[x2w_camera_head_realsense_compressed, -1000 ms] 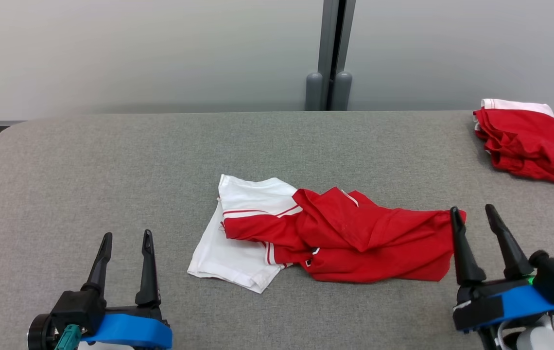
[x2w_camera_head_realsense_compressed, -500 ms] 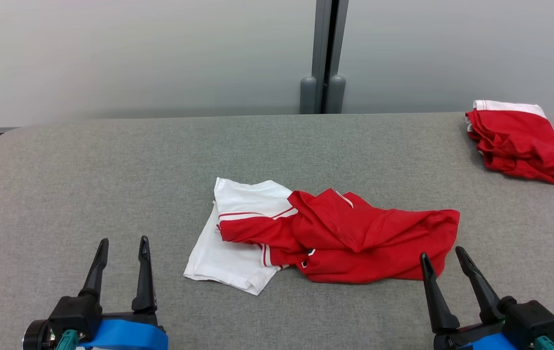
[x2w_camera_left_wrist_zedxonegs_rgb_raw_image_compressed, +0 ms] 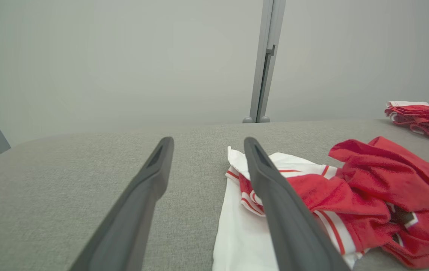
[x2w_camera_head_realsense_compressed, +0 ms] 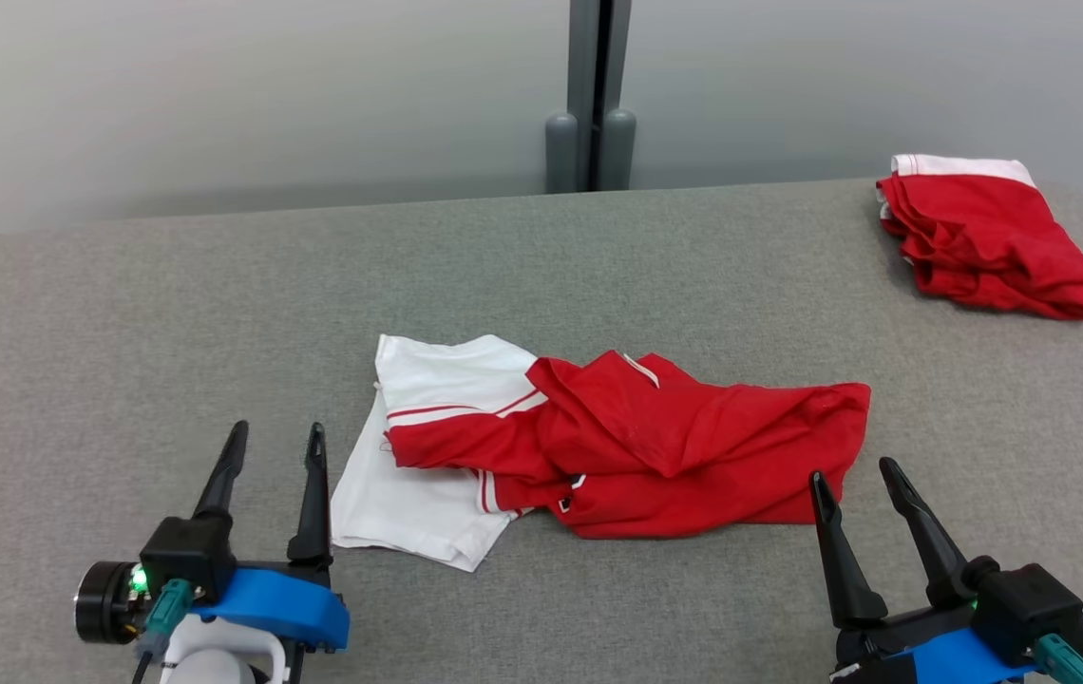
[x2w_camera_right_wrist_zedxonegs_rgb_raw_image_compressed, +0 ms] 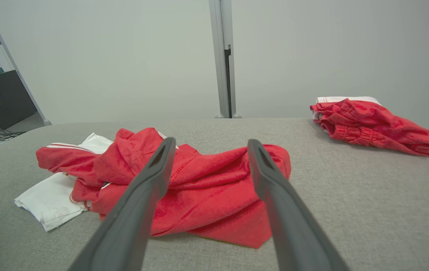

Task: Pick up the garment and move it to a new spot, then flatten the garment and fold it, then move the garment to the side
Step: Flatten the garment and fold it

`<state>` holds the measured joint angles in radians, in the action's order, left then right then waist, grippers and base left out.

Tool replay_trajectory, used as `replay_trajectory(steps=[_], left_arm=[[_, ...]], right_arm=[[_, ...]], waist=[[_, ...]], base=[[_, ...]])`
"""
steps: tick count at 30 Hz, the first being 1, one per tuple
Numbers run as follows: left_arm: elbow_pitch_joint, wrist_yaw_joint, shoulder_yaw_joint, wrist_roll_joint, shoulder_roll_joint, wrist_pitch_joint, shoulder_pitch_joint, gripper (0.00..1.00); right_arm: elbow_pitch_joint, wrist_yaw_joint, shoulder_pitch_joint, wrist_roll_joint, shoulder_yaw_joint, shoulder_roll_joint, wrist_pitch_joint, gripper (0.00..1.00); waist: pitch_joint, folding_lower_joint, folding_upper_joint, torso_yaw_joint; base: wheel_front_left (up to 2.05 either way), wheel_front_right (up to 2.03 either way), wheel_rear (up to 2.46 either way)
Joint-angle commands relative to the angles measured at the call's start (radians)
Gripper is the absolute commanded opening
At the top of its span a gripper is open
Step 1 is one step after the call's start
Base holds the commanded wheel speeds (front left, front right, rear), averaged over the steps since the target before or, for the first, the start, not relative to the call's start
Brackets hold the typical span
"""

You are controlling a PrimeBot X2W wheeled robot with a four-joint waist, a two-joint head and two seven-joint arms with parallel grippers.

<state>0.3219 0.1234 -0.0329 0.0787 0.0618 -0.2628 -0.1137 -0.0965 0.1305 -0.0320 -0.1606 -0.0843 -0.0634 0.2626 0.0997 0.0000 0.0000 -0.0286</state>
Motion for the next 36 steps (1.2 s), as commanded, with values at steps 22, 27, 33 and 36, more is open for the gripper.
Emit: replay_trajectory(steps=[22, 27, 33, 36], left_arm=[[0.549, 0.01, -0.148, 0.058, 0.048, 0.013, -0.207, 1.0], [0.589, 0.01, -0.201, 0.118, 0.042, 0.014, -0.217, 0.0], [0.541, 0.007, -0.216, 0.18, 0.047, -0.002, -0.228, 0.0], [0.472, 0.007, -0.203, 0.196, 0.054, -0.003, -0.195, 0.0]], right_arm=[[-0.021, 0.0, 0.057, -0.005, 0.013, 0.011, 0.003, 1.0], [-0.021, 0.0, 0.049, -0.003, 0.02, 0.011, 0.003, 1.0], [-0.028, 0.0, 0.026, -0.008, 0.022, 0.012, 0.003, 1.0], [-0.03, 0.0, 0.016, -0.012, 0.023, 0.011, 0.003, 1.0]], waist=[[0.084, 0.0, 0.0, -0.069], [0.074, 0.0, 0.0, -0.061], [0.047, 0.0, 0.0, -0.016], [0.03, 0.0, 0.0, 0.018]], base=[[0.0, 0.0, 0.0], [0.0, 0.0, 0.0], [0.0, 0.0, 0.0], [0.0, 0.0, 0.0]])
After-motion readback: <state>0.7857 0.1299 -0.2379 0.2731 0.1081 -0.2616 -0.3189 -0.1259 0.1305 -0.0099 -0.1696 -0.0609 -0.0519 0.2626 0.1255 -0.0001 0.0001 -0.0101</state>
